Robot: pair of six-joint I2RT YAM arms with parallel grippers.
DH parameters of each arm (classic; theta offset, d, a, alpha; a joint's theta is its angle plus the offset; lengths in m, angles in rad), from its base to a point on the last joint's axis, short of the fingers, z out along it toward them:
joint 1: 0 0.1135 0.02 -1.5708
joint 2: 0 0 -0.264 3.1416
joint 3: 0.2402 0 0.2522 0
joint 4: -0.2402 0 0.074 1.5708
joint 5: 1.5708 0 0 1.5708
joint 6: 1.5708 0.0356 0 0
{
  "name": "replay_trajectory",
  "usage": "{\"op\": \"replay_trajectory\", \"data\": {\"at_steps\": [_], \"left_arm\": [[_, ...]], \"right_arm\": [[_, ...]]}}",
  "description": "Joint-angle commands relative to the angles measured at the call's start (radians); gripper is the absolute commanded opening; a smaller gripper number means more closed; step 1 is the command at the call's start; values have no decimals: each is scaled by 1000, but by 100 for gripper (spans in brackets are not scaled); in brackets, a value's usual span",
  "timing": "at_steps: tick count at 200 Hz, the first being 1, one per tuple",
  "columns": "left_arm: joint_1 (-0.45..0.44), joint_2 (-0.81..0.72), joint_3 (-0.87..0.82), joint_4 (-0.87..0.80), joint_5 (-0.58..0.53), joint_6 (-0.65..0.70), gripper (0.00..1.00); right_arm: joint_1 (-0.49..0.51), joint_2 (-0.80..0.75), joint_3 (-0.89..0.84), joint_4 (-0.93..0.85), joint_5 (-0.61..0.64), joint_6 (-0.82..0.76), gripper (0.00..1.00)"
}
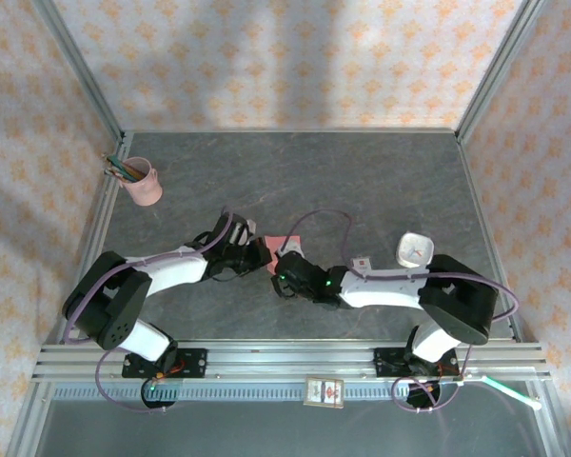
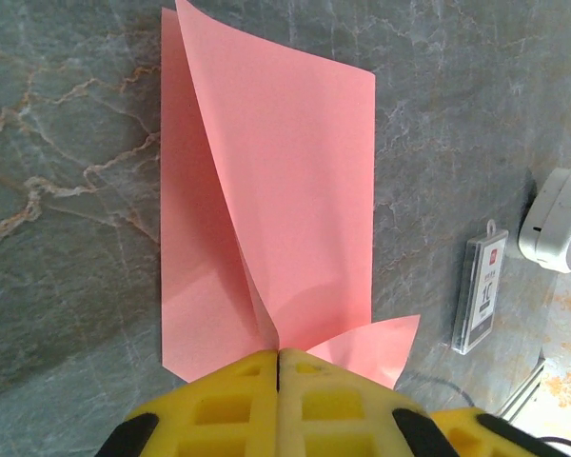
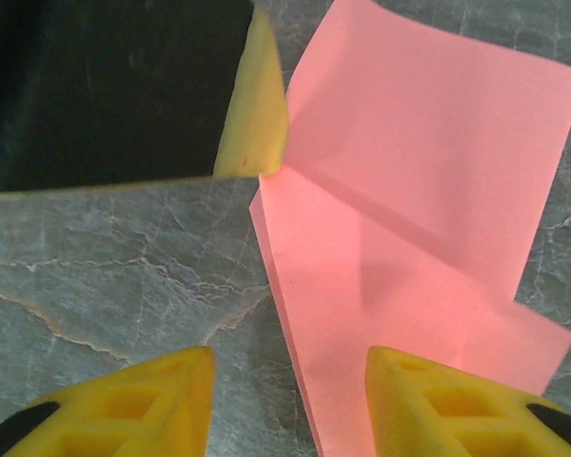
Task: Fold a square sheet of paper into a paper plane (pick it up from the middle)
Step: Third fold the triangle at the center of the table, then fourth fold the wing at the center of the table.
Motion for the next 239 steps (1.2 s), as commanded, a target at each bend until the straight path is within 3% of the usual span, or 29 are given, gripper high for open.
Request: {"op": "replay_trajectory", "data": {"at_steps": [1,61,239], "left_arm": [[-7,-15,43,-73,20,19,0],[-5,-16,74,-140,18,61,0],[-6,-1,117,-213,21,113,0]], "right_arm": [[21,26,10,22,108,19,46],[39,78,36,-8,195,21,45],[69,166,83,-55,299,33,39]]}}
